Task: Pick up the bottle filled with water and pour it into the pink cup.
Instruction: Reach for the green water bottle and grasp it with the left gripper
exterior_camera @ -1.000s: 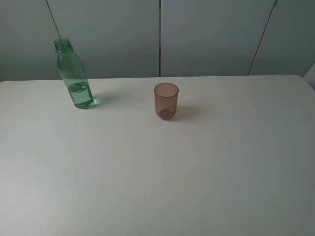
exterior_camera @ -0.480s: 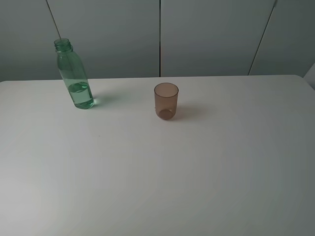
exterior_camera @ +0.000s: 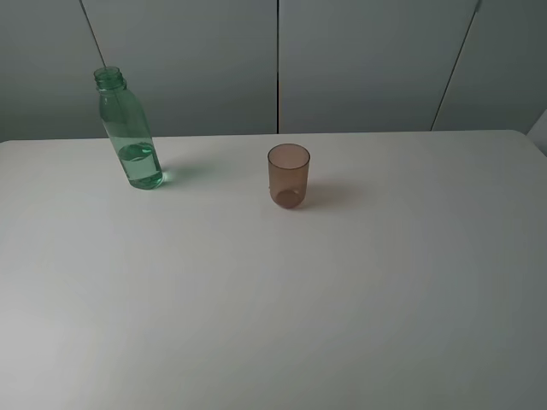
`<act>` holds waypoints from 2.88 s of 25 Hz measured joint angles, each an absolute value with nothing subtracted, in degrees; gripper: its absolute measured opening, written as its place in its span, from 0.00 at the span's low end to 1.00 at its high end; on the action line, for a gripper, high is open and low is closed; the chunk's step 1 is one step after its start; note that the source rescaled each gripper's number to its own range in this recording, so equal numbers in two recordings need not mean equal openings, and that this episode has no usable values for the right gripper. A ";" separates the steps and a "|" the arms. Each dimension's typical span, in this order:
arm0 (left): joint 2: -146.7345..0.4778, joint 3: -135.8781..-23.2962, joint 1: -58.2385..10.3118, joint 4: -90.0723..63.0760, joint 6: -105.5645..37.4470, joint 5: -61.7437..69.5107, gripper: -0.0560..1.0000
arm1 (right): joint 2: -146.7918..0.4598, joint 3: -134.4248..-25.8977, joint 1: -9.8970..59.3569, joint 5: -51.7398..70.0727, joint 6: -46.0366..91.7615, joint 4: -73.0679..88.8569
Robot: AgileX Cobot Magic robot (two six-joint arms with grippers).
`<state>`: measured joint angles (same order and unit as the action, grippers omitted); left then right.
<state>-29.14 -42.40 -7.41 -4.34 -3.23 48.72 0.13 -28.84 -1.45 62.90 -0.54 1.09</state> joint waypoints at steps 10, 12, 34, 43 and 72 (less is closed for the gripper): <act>-57.69 -40.42 -7.41 -9.58 -12.09 18.75 0.88 | 0.13 -28.84 -1.45 62.90 -0.54 1.09; -62.12 -39.05 -7.41 -10.33 -12.18 12.83 0.88 | 0.13 -28.84 -1.45 62.90 -0.54 1.09; -89.13 -27.05 -7.41 -4.05 -13.38 -35.67 0.88 | 0.13 -28.84 -1.45 62.90 -0.54 1.09; -98.49 -27.05 -5.55 1.80 -7.99 -45.51 0.88 | 0.13 -28.84 -1.45 62.90 -0.54 1.09; -114.52 -40.41 -2.41 15.89 -9.23 -52.11 0.88 | 0.13 -28.84 -1.45 62.80 -0.54 1.09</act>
<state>-114.52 -40.41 -2.41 15.89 -9.23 -52.11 0.13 -28.84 -1.45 62.80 -0.54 1.09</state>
